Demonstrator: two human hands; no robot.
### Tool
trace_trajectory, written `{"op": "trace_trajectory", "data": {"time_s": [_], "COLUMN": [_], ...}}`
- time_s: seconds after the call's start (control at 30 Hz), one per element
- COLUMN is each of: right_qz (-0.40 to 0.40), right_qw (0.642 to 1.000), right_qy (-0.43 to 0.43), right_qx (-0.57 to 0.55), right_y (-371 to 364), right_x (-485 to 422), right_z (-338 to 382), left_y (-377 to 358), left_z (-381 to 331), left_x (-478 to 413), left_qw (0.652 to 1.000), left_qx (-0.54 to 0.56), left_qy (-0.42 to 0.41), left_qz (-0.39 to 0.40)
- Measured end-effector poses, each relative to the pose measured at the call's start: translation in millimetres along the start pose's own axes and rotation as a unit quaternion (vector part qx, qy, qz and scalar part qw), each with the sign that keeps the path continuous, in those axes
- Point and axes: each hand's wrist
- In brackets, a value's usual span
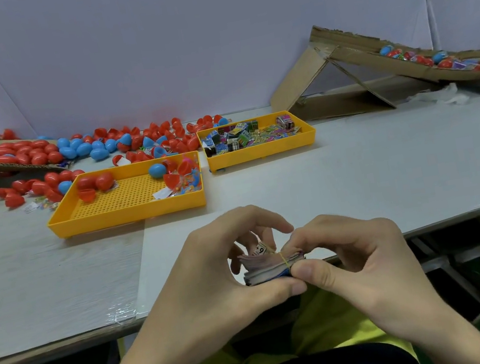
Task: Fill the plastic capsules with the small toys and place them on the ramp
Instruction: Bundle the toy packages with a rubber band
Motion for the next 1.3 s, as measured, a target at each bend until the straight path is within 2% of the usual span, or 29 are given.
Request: {"op": "trace_trajectory", "data": {"time_s": [0.13,0.27,0.33,0.43,0.5,0.67,0.8,1.03,1.3], "right_qz": [-0.023,-0.040,-0.045,-0.053,-0.065,-0.044,-0.056,-0.102,-0.101], "right_qw": [0.997,0.993,0.993,0.992,0.991,0.996,0.993,0.985,0.982], "right_qy": [0.042,0.067,0.073,0.082,0.085,0.071,0.082,0.137,0.159], "right_qx": [0.067,0.084,0.086,0.083,0.076,-0.040,-0.058,0.016,0.033], "right_y": [-2,-2,-2,-2,-2,-1,-1,-4,3], "right_x": [2,3,3,3,3,2,1,5,6], "right_z": [-1,-2,-3,-3,-4,0,6,14,18], "left_y": [0,-3,-3,-3,-4,-8,-9,-12,-11], "left_z": [-3,-3,-1,3,5,8,7,7,9], "left_x": [2,2,2,3,4,5,5,4,4], "left_qw": [0.999,0.997,0.998,0.994,0.985,0.969,0.968,0.965,0.962], "left_qx": [-0.036,-0.054,-0.019,0.106,0.166,0.217,0.205,0.200,0.196], "left_qy": [0.004,-0.007,-0.006,-0.007,-0.015,-0.062,-0.095,-0.098,-0.099], "left_qz": [-0.020,-0.056,-0.055,-0.033,-0.047,-0.096,-0.111,-0.140,-0.163]}}
Point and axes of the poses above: each hand's wrist, its own x-axis away from the middle knuckle, its own y-axis out of the back of the hand, z = x × y, and after that the axes turned 8 degrees about z, right-handed
